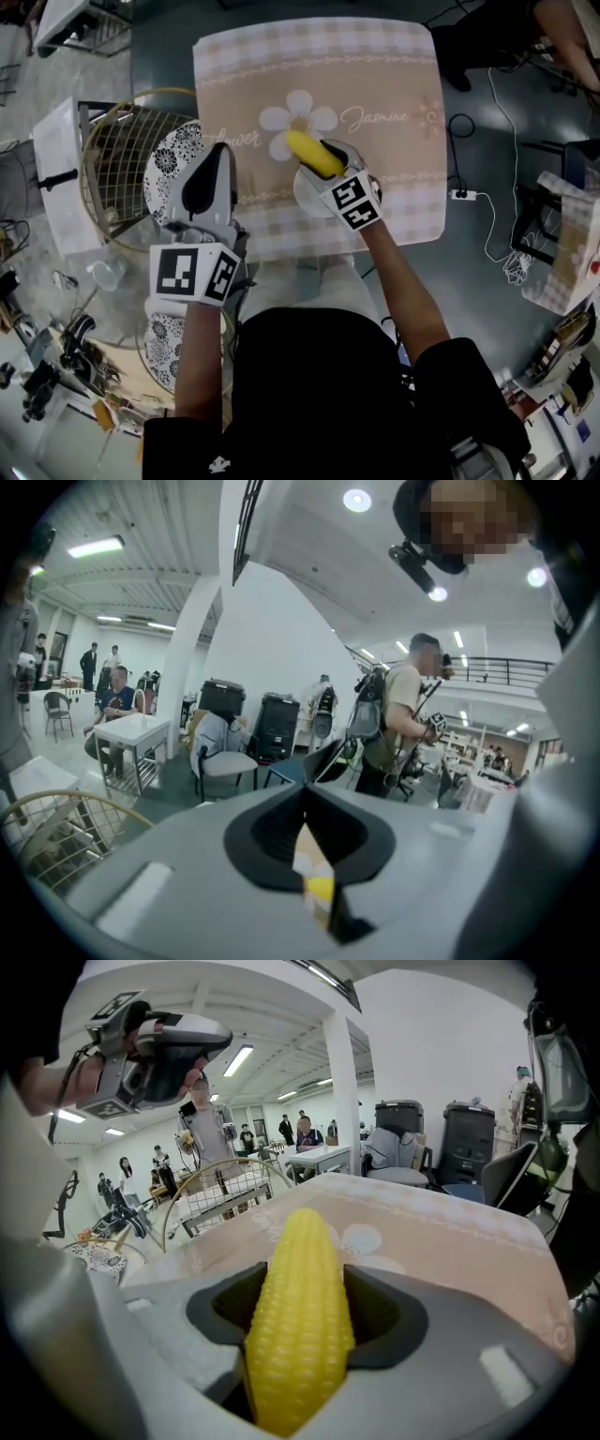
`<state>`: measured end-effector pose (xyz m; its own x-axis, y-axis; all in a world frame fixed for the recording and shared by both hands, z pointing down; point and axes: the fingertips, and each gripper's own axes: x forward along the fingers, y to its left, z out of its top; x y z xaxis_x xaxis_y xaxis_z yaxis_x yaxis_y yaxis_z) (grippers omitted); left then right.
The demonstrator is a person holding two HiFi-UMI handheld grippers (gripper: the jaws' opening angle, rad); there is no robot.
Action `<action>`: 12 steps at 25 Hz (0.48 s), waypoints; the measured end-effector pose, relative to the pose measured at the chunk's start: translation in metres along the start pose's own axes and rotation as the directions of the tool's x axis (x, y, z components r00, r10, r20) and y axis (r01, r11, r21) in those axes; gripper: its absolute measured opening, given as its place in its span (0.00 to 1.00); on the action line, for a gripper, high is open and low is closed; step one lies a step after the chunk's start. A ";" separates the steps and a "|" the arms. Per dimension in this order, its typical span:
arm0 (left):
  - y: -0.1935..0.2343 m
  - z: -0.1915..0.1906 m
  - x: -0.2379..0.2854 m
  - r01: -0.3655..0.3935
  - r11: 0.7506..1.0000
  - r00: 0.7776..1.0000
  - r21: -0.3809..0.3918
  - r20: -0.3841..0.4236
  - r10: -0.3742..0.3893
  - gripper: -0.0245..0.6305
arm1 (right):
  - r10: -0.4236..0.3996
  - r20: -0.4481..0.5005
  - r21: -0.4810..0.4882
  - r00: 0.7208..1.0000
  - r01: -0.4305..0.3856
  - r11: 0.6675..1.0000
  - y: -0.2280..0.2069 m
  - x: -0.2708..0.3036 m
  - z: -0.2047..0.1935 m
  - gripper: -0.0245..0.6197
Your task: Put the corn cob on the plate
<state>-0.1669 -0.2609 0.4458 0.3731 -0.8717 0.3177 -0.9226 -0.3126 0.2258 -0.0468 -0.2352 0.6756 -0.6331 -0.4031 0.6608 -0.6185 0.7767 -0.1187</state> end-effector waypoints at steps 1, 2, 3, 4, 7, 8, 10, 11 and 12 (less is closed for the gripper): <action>-0.002 0.000 0.000 0.000 1.000 1.000 -0.001 0.001 0.000 0.05 | 0.002 -0.004 -0.001 1.000 -0.002 1.000 0.003 -0.003 -0.005 0.43; -0.004 -0.001 -0.001 0.000 1.000 1.000 -0.001 0.001 0.000 0.05 | 0.003 -0.008 -0.002 1.000 -0.003 1.000 0.006 -0.006 -0.011 0.43; -0.006 -0.002 -0.001 0.001 1.000 1.000 -0.001 0.002 -0.001 0.05 | 0.005 -0.012 -0.002 1.000 -0.005 1.000 0.009 -0.008 -0.016 0.43; -0.008 -0.002 -0.002 0.003 1.000 1.000 0.000 0.001 -0.003 0.05 | 0.006 -0.014 -0.002 1.000 -0.006 1.000 0.013 -0.011 -0.021 0.43; -0.015 -0.005 -0.003 0.006 1.000 1.000 0.003 0.000 -0.006 0.05 | 0.006 -0.016 0.004 1.000 -0.006 1.000 0.021 -0.019 -0.035 0.43; -0.018 -0.006 -0.004 0.007 1.000 1.000 0.004 -0.002 -0.007 0.05 | 0.006 -0.018 0.007 1.000 -0.006 1.000 0.024 -0.020 -0.040 0.43; -0.021 -0.008 -0.005 0.007 1.000 1.000 0.004 -0.006 -0.007 0.05 | 0.006 -0.026 0.012 1.000 -0.006 1.000 0.027 -0.022 -0.049 0.43; -0.023 -0.009 -0.005 0.007 1.000 1.000 0.005 -0.008 -0.007 0.05 | 0.006 -0.032 0.011 0.999 -0.005 1.000 0.028 -0.022 -0.053 0.43; -0.024 -0.010 -0.006 0.007 1.000 1.000 0.005 -0.010 -0.007 0.05 | 0.004 -0.039 0.005 0.999 -0.004 1.000 0.028 -0.022 -0.057 0.43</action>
<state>-0.1457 -0.2440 0.4479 0.3802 -0.8659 0.3251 -0.9206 -0.3203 0.2234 -0.0238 -0.1773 0.6998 -0.6166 -0.3809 0.6889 -0.6188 0.7756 -0.1250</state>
